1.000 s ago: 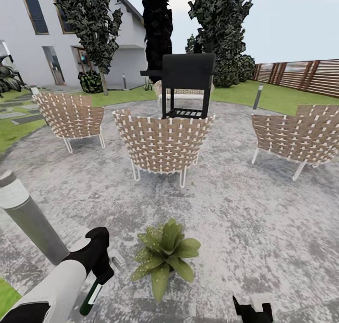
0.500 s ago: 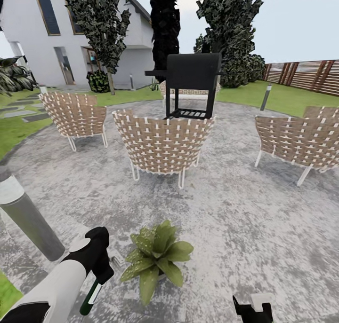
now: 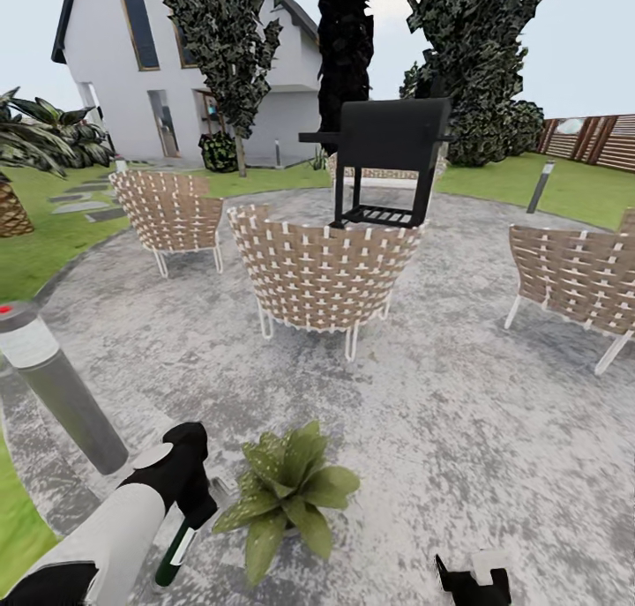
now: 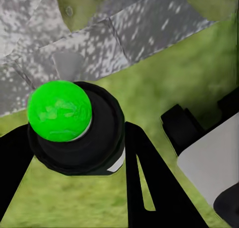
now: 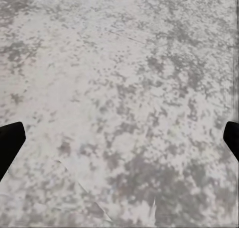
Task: Pick up the pesticide atomizer in the garden and spray insectifuge to fully cover both potted plants in the garden.
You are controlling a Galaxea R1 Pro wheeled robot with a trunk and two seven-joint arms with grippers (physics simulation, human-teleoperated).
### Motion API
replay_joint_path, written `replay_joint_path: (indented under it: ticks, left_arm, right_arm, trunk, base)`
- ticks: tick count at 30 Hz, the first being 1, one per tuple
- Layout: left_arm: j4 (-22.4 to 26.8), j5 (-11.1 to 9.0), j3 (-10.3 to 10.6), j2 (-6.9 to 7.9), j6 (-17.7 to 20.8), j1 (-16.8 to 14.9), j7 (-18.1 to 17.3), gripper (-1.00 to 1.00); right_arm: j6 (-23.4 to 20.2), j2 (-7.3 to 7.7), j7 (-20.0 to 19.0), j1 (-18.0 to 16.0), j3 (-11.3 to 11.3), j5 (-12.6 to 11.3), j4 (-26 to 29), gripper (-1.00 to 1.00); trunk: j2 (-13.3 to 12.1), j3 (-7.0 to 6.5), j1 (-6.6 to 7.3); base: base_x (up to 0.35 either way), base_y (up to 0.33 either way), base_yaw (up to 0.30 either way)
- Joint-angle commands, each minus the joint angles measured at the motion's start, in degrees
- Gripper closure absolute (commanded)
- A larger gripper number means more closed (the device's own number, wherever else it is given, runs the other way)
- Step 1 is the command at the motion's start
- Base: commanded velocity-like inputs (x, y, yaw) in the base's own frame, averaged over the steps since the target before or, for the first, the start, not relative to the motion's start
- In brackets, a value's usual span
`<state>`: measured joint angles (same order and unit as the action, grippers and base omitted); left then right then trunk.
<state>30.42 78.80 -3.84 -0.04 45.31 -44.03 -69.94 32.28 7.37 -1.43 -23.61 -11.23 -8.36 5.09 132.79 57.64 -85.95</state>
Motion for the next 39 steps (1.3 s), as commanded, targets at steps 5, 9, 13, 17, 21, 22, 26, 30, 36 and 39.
replay_joint_path:
  ticks: [5, 9, 13, 17, 21, 22, 26, 30, 36, 39]
  left_arm:
    - [0.0, 0.4, -0.3, -0.05, 0.6, 0.3, -0.4, 1.0]
    - [-0.5, 0.4, -0.2, -0.02, 0.6, 0.7, -0.4, 1.0]
    - [-0.7, 0.1, -0.2, 0.51, 0.5, 0.8, -0.5, 1.0]
    - [-0.8, -0.2, -0.5, 0.71, -0.3, 0.8, -3.1, 1.0]
    - [-0.8, 0.2, -0.4, 0.81, -0.6, 0.9, -5.3, 1.0]
    - [-0.8, 0.1, -0.4, 0.78, -0.5, 0.8, -5.4, 1.0]
    - [-0.7, -0.1, -0.7, 0.75, -0.3, 0.8, -5.5, 1.0]
    - [-0.7, -0.1, -0.5, 0.58, -0.2, 0.8, -5.5, 1.0]
    - [-0.5, -0.1, -0.7, 0.76, -0.2, 0.8, -5.1, 1.0]
    - [-0.5, -0.1, -0.7, 0.84, -0.1, 0.8, -4.9, 1.0]
  right_arm:
    - [0.2, 0.02, -0.1, 0.0, -0.5, -0.6, 0.0, -1.0]
    - [0.2, 0.02, -0.1, 0.0, -0.5, -0.6, 0.0, -1.0]
    - [0.2, -0.05, -0.1, 0.0, -0.5, -0.6, 0.0, -1.0]
    - [0.2, -0.07, -0.1, 0.0, -0.5, -0.6, 0.0, -1.0]
    - [0.2, -0.05, -0.1, 0.0, -0.4, -0.6, 0.0, -1.0]
    - [0.2, -0.01, -0.1, 0.0, -0.4, -0.7, -0.1, -1.0]
    - [0.2, 0.01, -0.1, 0.0, -0.4, -0.7, -0.1, -1.0]
    - [0.2, 0.02, -0.1, 0.0, -0.4, -0.7, -0.1, -1.0]
    - [0.2, 0.02, -0.1, 0.0, -0.4, -0.7, -0.1, -1.0]
    - [0.2, 0.02, -0.1, 0.0, -0.4, -0.7, -0.1, -1.0]
  trunk:
    - [0.0, 0.06, -0.01]
    - [0.0, 0.06, -0.01]
    - [0.0, 0.06, -0.01]
    - [0.0, 0.06, -0.01]
    - [0.0, 0.06, -0.01]
    - [0.0, 0.06, -0.01]
    - [0.0, 0.06, -0.01]
    - [0.0, 0.06, -0.01]
    - [0.0, 0.06, -0.01]
    - [0.0, 0.06, -0.01]
  base:
    - [0.229, -0.204, 0.001]
    - [0.143, -0.124, 0.0]
    - [0.011, -0.008, 0.148]
    - [0.001, 0.0, 0.271]
    - [0.0, 0.0, 0.114]
    - [0.0, 0.0, 0.01]
    - [0.0, -0.107, 0.002]
    - [-0.003, -0.261, 0.0]
    - [-0.122, -0.255, 0.205]
    - [-0.227, -0.203, 0.276]
